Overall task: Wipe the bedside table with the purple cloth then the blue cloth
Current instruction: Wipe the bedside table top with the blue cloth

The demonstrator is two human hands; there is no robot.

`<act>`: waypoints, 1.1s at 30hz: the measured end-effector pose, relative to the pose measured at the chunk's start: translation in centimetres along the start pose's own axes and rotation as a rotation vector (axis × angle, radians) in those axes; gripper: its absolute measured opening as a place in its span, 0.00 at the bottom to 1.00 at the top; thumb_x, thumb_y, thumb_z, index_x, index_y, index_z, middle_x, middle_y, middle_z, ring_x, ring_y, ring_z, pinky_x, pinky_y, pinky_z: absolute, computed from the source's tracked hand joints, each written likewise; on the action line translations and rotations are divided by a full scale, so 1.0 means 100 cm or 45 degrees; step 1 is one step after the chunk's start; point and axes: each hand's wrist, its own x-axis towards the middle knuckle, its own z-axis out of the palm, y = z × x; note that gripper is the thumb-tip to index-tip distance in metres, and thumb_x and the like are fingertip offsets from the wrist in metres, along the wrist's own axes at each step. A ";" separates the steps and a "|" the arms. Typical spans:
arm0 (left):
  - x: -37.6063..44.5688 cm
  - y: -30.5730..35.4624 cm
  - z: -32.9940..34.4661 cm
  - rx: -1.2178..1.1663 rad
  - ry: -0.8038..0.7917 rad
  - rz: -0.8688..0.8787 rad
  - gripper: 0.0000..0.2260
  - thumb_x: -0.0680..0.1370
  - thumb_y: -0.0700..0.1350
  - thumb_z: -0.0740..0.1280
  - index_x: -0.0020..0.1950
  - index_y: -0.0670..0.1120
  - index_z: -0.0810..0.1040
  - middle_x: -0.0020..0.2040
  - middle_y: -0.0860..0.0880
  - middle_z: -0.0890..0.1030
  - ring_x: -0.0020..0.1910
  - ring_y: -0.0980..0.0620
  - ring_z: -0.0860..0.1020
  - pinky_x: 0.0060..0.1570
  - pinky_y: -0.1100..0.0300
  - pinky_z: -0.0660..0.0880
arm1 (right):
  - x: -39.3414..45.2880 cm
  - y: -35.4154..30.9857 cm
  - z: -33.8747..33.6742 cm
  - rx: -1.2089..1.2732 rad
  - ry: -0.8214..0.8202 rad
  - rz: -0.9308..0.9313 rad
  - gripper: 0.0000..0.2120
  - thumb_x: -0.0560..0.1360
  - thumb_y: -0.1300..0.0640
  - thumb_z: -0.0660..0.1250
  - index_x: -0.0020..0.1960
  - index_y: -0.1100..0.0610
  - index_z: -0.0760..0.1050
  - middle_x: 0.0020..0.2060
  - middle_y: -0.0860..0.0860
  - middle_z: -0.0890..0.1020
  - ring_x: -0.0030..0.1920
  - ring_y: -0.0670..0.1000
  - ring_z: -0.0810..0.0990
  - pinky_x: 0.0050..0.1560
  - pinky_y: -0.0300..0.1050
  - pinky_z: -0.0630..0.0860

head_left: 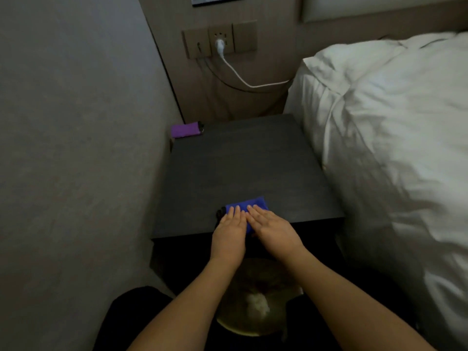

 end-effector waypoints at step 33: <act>0.037 0.098 -0.004 0.102 0.048 0.568 0.24 0.83 0.38 0.49 0.78 0.41 0.48 0.79 0.42 0.51 0.78 0.46 0.51 0.76 0.56 0.47 | -0.075 0.088 -0.018 -0.215 0.074 0.381 0.21 0.62 0.58 0.55 0.42 0.59 0.85 0.41 0.55 0.87 0.41 0.50 0.87 0.36 0.40 0.81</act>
